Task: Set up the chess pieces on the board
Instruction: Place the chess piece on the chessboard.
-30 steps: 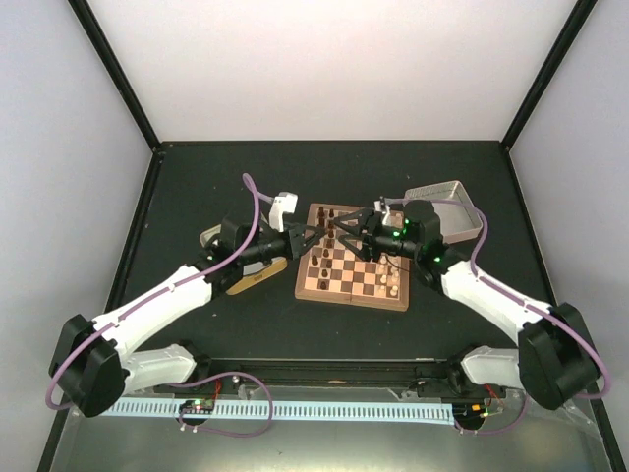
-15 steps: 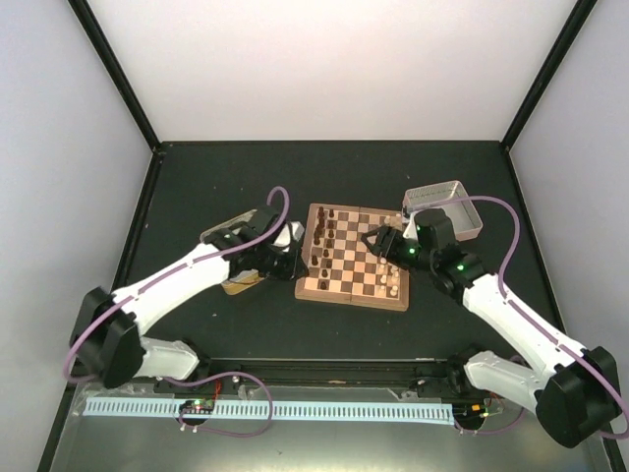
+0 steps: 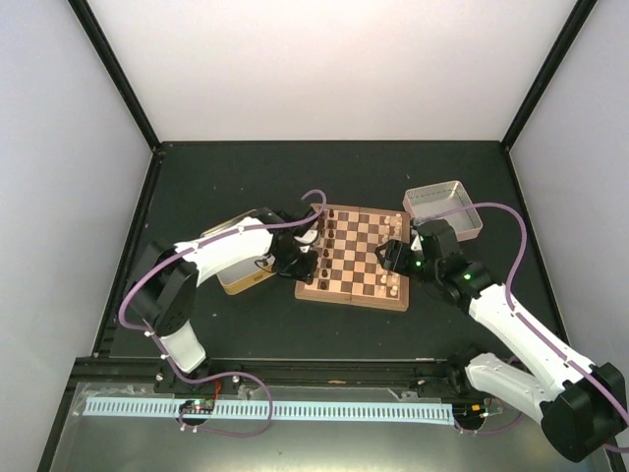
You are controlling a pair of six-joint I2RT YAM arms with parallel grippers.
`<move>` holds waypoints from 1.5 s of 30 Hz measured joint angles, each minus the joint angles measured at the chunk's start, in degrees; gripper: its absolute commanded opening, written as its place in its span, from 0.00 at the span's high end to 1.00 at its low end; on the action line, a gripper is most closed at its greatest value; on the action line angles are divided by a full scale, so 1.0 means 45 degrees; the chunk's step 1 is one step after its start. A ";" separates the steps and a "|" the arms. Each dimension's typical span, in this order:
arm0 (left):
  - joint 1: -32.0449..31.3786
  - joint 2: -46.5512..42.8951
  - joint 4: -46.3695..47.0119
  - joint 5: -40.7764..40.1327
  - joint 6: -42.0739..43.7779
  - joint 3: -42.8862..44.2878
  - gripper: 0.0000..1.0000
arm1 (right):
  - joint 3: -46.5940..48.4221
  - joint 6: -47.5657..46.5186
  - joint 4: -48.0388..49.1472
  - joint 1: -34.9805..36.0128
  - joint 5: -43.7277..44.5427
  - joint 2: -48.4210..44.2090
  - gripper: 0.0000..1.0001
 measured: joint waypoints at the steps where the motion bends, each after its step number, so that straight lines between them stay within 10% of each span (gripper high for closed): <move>1: -0.0005 0.0180 -0.0092 -0.0044 0.0063 0.0219 0.96 | -0.0029 -0.0015 0.0000 0.0000 0.0087 0.0000 0.33; 45: -0.0185 0.2278 -0.1049 -0.0544 0.0262 0.1724 0.71 | -0.0801 -0.0996 0.0117 0.0000 0.0107 -0.0597 0.32</move>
